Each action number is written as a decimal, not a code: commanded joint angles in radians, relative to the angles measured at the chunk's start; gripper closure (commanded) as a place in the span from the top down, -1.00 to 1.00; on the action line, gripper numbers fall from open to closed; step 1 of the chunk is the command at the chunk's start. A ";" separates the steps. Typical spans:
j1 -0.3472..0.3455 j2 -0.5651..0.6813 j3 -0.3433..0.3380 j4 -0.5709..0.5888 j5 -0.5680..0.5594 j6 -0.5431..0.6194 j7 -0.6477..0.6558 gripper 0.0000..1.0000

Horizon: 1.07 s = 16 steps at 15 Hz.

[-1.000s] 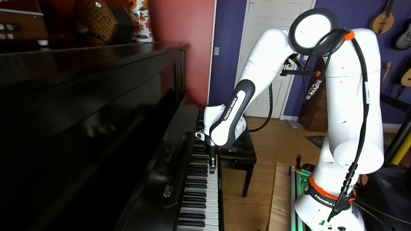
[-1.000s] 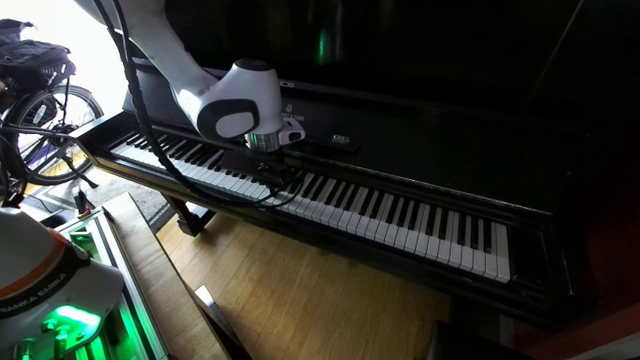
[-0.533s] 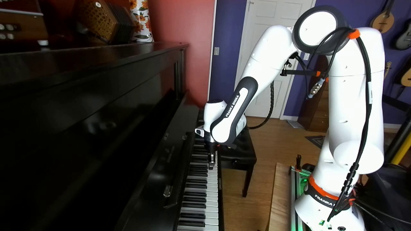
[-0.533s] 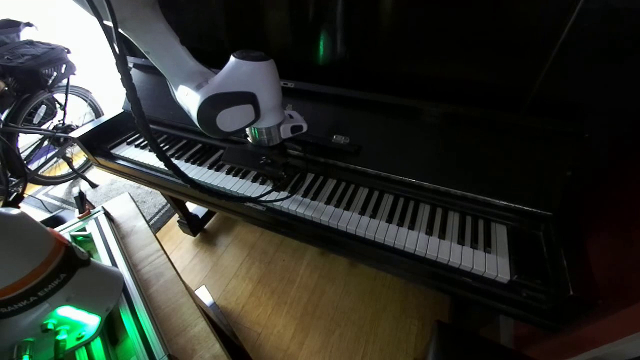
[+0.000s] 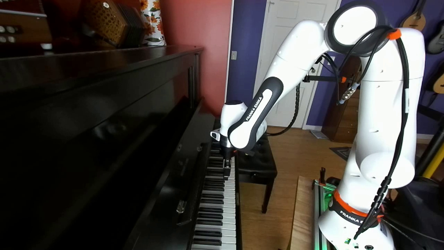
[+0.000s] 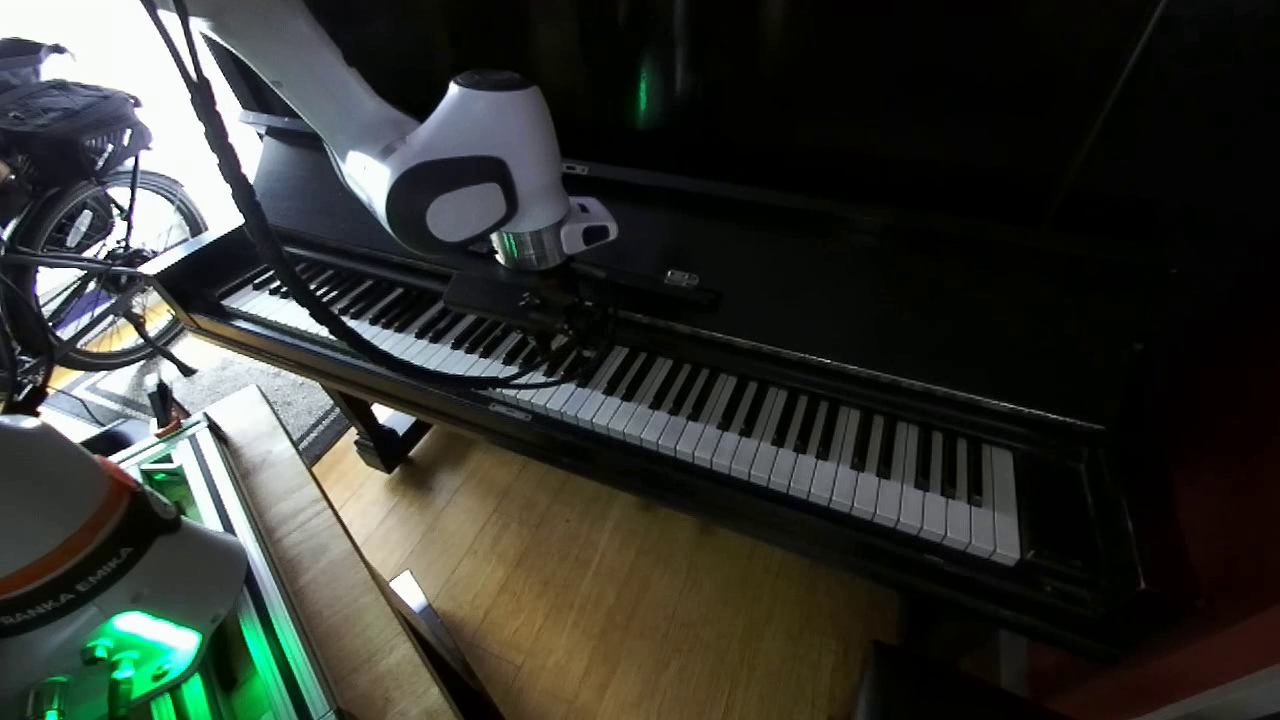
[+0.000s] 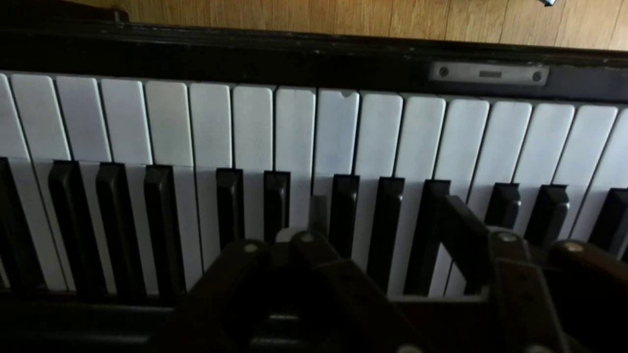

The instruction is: Press the fourth g key from the left on the piano

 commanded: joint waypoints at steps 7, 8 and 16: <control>0.036 -0.182 -0.043 -0.080 -0.104 -0.047 0.122 1.00; 0.041 -0.213 -0.051 -0.090 -0.130 -0.050 0.150 0.99; 0.051 -0.407 -0.050 -0.137 -0.227 -0.054 0.256 1.00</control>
